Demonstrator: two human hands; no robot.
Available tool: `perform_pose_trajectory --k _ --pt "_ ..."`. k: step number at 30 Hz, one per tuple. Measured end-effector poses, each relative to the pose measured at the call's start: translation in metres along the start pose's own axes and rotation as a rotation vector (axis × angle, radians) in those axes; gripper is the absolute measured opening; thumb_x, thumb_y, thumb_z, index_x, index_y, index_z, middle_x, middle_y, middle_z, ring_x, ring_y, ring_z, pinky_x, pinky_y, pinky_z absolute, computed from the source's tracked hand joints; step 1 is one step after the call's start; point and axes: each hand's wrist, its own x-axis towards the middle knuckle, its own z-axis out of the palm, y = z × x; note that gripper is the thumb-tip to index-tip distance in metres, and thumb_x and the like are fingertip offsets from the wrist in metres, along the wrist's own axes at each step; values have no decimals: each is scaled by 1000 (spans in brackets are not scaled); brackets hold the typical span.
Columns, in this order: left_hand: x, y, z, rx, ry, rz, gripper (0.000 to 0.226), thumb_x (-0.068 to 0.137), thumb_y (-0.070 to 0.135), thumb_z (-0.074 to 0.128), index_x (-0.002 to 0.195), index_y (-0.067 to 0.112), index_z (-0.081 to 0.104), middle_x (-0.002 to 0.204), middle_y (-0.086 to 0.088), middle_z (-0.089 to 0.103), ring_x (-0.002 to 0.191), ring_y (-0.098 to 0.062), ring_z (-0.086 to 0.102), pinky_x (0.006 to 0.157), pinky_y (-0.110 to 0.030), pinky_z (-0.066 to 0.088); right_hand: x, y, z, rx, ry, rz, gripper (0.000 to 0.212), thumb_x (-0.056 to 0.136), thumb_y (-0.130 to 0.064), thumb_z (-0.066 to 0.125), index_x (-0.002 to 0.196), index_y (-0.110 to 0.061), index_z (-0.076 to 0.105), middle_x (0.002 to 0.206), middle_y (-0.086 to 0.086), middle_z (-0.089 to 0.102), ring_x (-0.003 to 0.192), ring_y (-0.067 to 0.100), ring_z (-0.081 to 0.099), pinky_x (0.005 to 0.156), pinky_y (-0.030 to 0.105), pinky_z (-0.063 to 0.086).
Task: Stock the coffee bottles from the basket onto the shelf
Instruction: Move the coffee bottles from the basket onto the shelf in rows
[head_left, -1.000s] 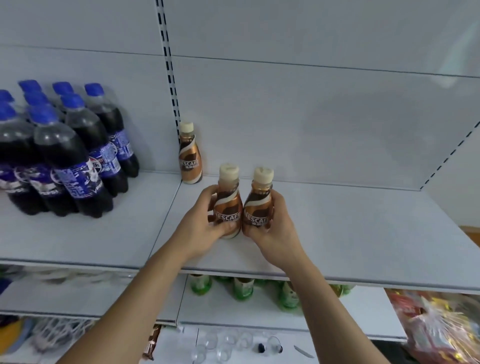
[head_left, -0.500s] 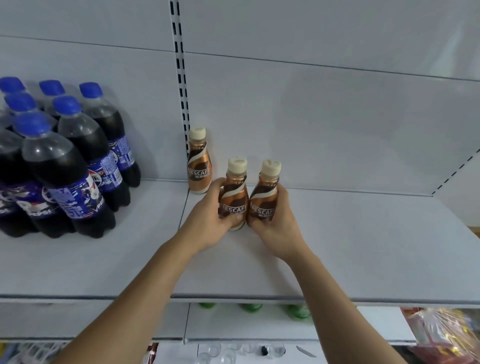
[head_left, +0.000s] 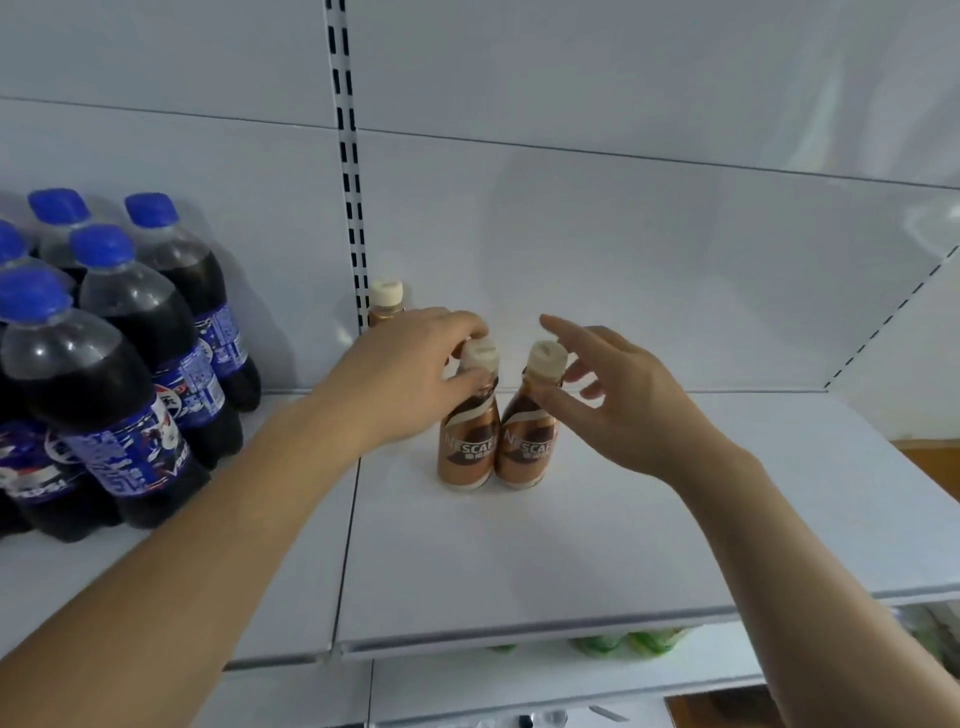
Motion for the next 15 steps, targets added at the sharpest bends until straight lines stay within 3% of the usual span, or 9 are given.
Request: perform_pose_trajectory --k 3,6,15 --pt "12 6 -11 105 -125 35 38 98 48 69 130 28 65 114 9 65 100 -14 61 84 -37 51 20 -5 0 -104 -90 -39 54 100 -41 74 151 -33 60 113 -8 66 91 16 68 88 44 60" --pt "23 8 -15 191 -229 60 34 97 51 69 122 27 67 111 9 63 103 -18 61 89 -42 53 31 -4 -3 -131 -111 -80 49 99 -39 75 146 -29 64 108 -8 66 92 20 68 87 44 58" --pt "59 -5 -13 216 -196 42 27 92 45 74 111 27 71 107 4 70 109 -21 55 90 -46 52 71 9 5 -164 -106 -110 48 100 -36 73 145 -24 65 106 -3 67 99 26 66 88 41 55"
